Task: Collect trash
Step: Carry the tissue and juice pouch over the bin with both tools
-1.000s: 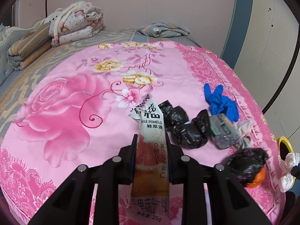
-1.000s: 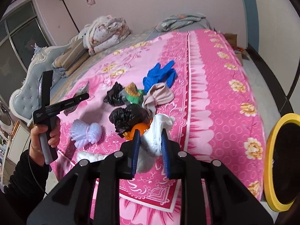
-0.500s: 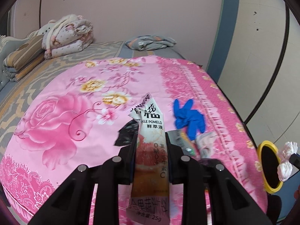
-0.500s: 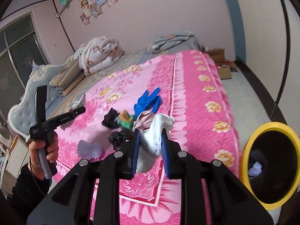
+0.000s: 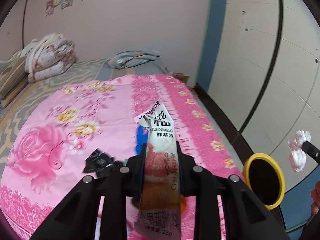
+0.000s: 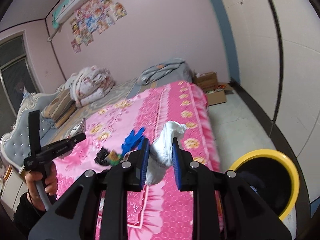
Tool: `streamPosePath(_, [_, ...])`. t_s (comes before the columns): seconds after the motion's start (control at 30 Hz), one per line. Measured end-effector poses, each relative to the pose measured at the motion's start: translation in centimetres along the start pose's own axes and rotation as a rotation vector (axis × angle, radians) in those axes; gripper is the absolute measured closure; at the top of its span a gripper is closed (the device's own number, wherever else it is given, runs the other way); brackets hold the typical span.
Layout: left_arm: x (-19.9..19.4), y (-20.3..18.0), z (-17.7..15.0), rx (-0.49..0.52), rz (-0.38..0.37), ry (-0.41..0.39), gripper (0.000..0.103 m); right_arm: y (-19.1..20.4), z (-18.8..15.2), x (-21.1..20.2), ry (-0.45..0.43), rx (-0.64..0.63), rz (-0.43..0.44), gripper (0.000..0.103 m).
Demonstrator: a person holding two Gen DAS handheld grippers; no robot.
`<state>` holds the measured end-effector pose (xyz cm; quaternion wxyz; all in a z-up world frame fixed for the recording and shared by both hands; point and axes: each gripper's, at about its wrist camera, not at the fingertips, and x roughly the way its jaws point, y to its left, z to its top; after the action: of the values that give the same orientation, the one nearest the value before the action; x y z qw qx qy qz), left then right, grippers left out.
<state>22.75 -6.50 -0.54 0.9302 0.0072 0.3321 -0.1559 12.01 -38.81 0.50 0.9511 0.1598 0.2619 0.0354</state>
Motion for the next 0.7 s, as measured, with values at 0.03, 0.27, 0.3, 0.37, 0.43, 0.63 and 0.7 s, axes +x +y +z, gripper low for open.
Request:
streamPosePath(0.03, [0.0,-0.7,0.2,0.007,-0.009,-0.002,0.079,-0.7,0.5,-0.5,-0.012,0.008,-0.012,0.082])
streamPosePath(0.27, [-0.5,-6.1,2.1,0.049,-0.093,-0.025,0.079,-4.0,2.7,-3.5,-0.074,0.043,-0.076,0.082])
streamPosePath(0.3, [-0.5,-6.9,2.3,0.056,-0.105,-0.028,0.079,-4.4,2.9,-3.9,-0.083,0.048,-0.085,0.082])
streamPosePath(0.37, [-0.7,-8.7,2.8,0.076,-0.131,-0.036,0.079,-5.6,3.6,-4.7,-0.100,0.063,-0.105,0.082])
streamPosePath(0.43, [-0.8,-10.2,3.2,0.091,-0.152,-0.043,0.079,-6.7,4.1,-5.7,-0.123,0.078,-0.129,0.082])
streamPosePath(0.63, [-0.5,-14.2,4.4,0.127,-0.205,-0.045,0.079,-9.6,5.2,-8.1,-0.178,0.099,-0.198,0.082])
streamPosePath(0.7, [-0.2,-15.5,4.6,0.142,-0.220,-0.043,0.079,-10.5,5.4,-8.8,-0.194,0.100,-0.224,0.082])
